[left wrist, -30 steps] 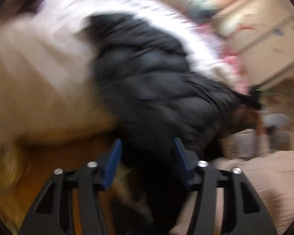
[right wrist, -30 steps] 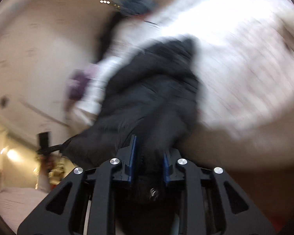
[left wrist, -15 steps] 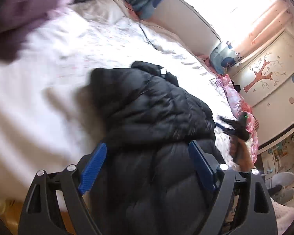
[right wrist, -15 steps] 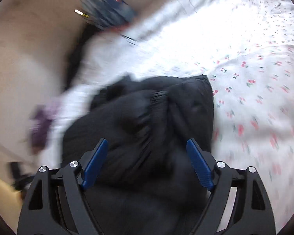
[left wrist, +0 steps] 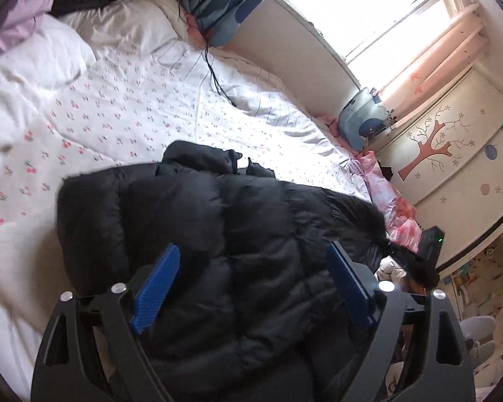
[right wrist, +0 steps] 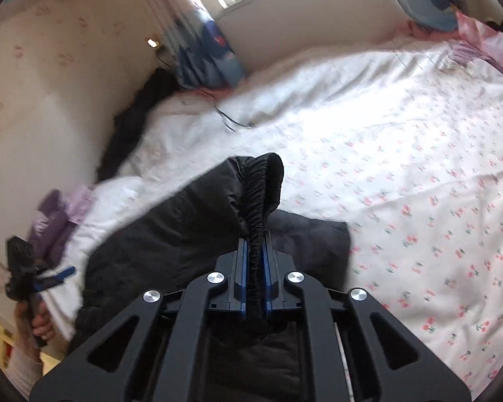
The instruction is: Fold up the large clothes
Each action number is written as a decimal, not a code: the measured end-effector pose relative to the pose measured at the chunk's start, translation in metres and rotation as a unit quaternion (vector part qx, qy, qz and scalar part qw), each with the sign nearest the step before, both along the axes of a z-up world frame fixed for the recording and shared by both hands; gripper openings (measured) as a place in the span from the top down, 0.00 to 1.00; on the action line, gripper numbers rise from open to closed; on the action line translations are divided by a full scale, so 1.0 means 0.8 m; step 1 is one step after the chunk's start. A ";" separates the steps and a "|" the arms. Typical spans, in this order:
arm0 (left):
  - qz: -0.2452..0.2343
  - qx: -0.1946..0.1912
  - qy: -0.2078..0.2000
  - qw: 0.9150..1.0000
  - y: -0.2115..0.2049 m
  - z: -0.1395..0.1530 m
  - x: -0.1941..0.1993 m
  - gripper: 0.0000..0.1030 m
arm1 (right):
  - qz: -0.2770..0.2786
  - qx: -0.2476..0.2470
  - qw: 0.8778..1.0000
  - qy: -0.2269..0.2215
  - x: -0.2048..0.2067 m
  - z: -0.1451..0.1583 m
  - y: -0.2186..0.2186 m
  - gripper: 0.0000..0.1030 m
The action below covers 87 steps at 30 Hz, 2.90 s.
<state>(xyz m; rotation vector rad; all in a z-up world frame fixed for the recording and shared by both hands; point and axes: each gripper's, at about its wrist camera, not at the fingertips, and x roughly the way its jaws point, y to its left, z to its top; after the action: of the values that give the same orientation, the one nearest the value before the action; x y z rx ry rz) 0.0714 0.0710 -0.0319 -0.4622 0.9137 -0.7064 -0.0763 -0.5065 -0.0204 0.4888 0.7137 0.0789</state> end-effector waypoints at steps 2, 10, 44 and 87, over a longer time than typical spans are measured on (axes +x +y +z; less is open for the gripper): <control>0.000 0.017 0.028 0.999 -0.010 -0.032 0.016 0.16 | -0.007 -0.015 0.999 0.047 0.016 -0.042 -0.003 0.93; -0.018 0.071 0.061 0.995 -0.028 -0.093 0.029 0.16 | 0.001 0.005 0.991 0.130 0.028 -0.115 -0.013 0.77; -0.132 -0.237 0.217 0.938 0.167 -0.184 -0.337 0.09 | 0.197 0.444 0.864 0.132 -0.354 -0.219 -0.005 0.31; -0.130 -0.177 0.179 0.959 0.182 -0.131 -0.395 0.26 | 0.295 0.366 0.881 0.055 -0.396 -0.094 0.089 0.45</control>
<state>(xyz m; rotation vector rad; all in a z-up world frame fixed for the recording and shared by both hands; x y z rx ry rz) -0.2449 0.2167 -0.1364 -0.8157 1.2082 -1.0558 -0.3934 -0.4355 -0.0957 0.9890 0.9209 0.9310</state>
